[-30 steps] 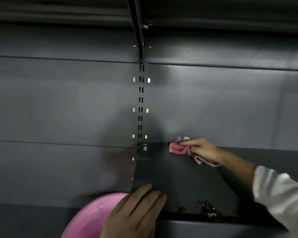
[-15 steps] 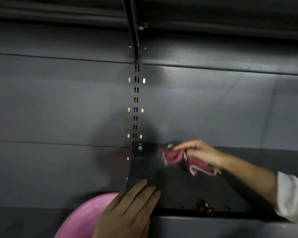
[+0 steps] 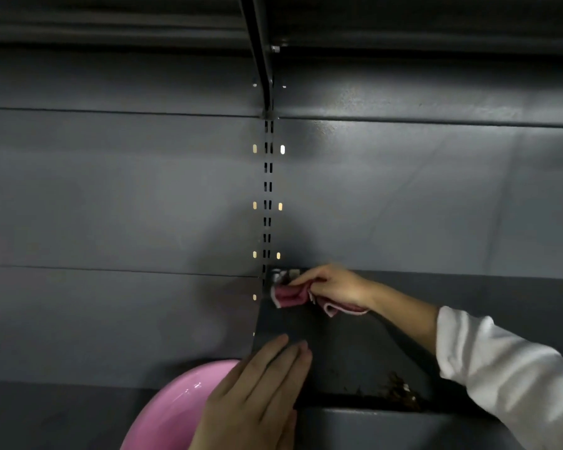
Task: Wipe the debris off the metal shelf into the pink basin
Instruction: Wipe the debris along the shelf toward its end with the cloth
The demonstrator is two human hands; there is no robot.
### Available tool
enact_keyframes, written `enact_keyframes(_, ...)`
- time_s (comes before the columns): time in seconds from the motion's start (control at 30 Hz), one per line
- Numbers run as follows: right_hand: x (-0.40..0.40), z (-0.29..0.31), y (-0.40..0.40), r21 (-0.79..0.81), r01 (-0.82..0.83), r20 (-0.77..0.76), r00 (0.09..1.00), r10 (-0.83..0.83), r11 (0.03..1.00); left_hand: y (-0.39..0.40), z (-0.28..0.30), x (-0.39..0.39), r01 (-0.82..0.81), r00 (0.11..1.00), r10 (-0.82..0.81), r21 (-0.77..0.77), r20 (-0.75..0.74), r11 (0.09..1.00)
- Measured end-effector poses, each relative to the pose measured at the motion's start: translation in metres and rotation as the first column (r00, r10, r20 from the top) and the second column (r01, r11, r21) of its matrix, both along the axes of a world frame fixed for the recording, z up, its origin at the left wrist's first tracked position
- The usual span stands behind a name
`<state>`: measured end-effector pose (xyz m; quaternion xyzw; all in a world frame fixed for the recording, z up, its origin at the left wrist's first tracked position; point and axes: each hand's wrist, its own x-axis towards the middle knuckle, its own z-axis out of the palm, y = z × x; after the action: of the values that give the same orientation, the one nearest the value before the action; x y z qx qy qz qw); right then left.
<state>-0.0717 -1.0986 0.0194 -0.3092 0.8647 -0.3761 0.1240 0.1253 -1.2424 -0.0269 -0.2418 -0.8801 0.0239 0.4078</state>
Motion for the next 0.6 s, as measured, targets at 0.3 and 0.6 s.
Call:
enact_keyframes(0.3,0.090,0.004,0.012,0.077,-0.234,0.109,0.968,0.225,0.969,0.000,-0.006,0.001,0.037,0.999,-0.037,0.049,-0.012,0.998)
enact_keyframes(0.6,0.086,0.050,0.083,-0.166,0.094,-0.085,0.990,-0.109,0.982,-0.002,-0.007,0.003,0.013,0.997,-0.013,0.007,0.082,1.000)
